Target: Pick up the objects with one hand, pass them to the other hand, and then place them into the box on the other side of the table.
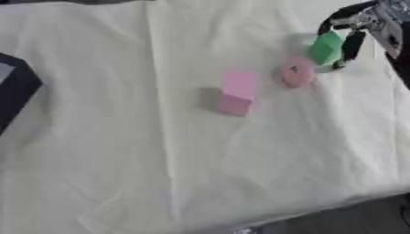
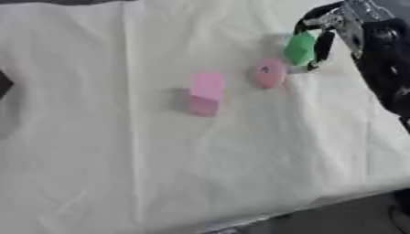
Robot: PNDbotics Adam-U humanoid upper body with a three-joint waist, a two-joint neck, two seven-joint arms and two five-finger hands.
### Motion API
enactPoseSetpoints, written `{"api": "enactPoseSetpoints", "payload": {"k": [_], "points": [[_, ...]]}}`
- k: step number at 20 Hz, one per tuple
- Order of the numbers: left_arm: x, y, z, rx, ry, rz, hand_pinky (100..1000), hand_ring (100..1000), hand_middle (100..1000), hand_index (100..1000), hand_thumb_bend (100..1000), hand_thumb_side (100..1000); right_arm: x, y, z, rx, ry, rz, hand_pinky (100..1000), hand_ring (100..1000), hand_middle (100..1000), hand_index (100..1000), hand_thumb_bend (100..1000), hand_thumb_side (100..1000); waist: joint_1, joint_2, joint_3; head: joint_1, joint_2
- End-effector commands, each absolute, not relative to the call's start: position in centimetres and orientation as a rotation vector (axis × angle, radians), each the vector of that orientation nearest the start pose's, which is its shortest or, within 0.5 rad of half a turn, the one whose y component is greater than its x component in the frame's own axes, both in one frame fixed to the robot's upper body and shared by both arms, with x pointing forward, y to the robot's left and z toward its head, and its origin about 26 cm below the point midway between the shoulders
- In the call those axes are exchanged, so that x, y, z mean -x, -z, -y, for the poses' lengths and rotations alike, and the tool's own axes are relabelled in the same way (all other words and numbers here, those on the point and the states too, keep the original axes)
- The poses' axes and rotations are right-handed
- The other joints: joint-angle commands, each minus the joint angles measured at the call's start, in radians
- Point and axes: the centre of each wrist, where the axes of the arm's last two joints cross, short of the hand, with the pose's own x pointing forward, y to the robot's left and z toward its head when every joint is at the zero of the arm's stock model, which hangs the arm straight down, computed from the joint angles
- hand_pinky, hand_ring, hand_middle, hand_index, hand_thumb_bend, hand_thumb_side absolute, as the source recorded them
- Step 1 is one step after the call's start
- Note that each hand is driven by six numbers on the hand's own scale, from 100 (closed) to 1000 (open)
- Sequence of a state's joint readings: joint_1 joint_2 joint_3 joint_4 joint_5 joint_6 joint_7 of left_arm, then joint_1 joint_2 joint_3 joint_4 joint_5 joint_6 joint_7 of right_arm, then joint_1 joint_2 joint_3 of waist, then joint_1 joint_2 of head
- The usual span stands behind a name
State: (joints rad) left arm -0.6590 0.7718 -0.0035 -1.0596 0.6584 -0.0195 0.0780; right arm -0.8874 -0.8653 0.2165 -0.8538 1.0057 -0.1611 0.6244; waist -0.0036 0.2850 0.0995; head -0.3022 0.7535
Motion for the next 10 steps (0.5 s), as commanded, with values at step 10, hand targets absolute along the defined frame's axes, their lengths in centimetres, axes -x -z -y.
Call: {"api": "enactPoseSetpoints", "payload": {"k": [10], "points": [[-40.25,-21.44,-44.79,-0.221,-0.126,1.856,842,758,784,909,469,825,-42.32,-26.43,46.5,1.166,-1.485,0.637,932,913,864,905,483,100,0.007,0.004,0.006,-0.007,-0.015]]}}
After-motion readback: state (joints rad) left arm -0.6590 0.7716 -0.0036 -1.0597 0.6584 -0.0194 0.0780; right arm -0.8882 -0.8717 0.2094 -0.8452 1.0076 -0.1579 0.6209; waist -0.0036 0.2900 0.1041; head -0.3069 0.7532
